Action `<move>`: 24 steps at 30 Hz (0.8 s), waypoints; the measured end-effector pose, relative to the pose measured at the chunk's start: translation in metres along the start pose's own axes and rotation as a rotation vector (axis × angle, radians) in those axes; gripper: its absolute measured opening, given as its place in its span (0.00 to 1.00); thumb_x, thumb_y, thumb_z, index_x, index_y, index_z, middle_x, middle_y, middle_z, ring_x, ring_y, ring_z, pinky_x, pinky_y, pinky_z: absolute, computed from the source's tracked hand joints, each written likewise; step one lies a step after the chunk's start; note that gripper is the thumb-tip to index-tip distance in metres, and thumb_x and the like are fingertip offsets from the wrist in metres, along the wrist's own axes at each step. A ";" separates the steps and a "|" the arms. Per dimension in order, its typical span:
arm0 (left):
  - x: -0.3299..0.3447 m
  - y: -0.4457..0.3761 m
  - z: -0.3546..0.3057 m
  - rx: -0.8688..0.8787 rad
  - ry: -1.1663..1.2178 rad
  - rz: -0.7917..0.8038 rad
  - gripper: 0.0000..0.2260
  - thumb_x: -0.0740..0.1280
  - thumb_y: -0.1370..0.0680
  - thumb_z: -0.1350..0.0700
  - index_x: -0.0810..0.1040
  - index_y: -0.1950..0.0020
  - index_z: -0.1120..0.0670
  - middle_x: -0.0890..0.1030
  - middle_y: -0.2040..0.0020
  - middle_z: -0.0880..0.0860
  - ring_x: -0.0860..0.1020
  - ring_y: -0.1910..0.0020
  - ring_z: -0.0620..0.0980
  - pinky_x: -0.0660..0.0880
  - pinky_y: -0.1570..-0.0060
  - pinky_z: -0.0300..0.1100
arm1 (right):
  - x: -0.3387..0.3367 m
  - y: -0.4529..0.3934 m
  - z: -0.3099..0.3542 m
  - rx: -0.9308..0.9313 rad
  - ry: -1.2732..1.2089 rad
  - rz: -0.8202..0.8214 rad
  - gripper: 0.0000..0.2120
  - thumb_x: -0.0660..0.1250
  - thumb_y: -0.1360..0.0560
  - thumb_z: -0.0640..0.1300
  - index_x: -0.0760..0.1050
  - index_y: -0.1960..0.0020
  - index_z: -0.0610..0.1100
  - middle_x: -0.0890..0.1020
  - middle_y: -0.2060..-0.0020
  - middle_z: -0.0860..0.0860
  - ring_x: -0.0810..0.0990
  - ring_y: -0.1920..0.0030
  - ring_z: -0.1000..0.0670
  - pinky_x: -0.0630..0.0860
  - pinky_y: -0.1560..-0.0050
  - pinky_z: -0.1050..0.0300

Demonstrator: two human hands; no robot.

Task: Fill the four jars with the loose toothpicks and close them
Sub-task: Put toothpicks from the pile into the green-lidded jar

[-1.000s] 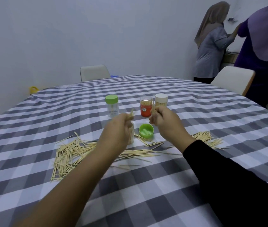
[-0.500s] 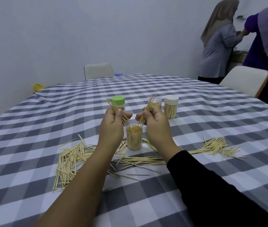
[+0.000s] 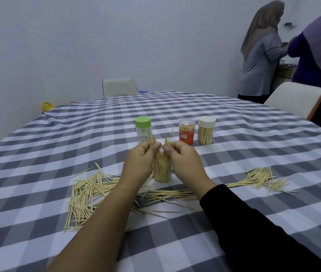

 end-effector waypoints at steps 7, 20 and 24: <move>0.001 0.002 -0.001 -0.039 -0.029 0.066 0.07 0.64 0.21 0.51 0.80 0.55 0.49 0.80 0.63 0.43 0.76 0.62 0.37 0.69 0.69 0.24 | -0.002 0.003 -0.002 0.005 0.013 0.028 0.10 0.64 0.22 0.44 0.82 0.45 0.46 0.84 0.53 0.51 0.81 0.48 0.51 0.76 0.43 0.50; 0.005 0.012 -0.001 -0.081 0.004 0.474 0.24 0.59 0.23 0.67 0.71 0.36 0.42 0.79 0.49 0.41 0.77 0.52 0.34 0.72 0.61 0.25 | 0.006 0.018 0.008 -0.098 0.096 0.314 0.38 0.59 0.25 0.34 0.46 0.23 0.54 0.67 0.30 0.50 0.73 0.46 0.59 0.70 0.52 0.73; 0.004 0.011 0.003 -0.001 -0.186 0.489 0.32 0.68 0.25 0.61 0.61 0.27 0.40 0.74 0.42 0.40 0.73 0.41 0.39 0.67 0.53 0.25 | 0.004 0.018 0.006 -0.149 0.224 0.342 0.43 0.61 0.28 0.34 0.43 0.23 0.58 0.62 0.26 0.52 0.68 0.31 0.50 0.70 0.34 0.52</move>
Point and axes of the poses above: each hand's wrist, its own y-axis away from the middle knuckle, its own x-axis out of the palm, z = x × y, the point moved 4 cm from there along -y, towards the middle knuckle
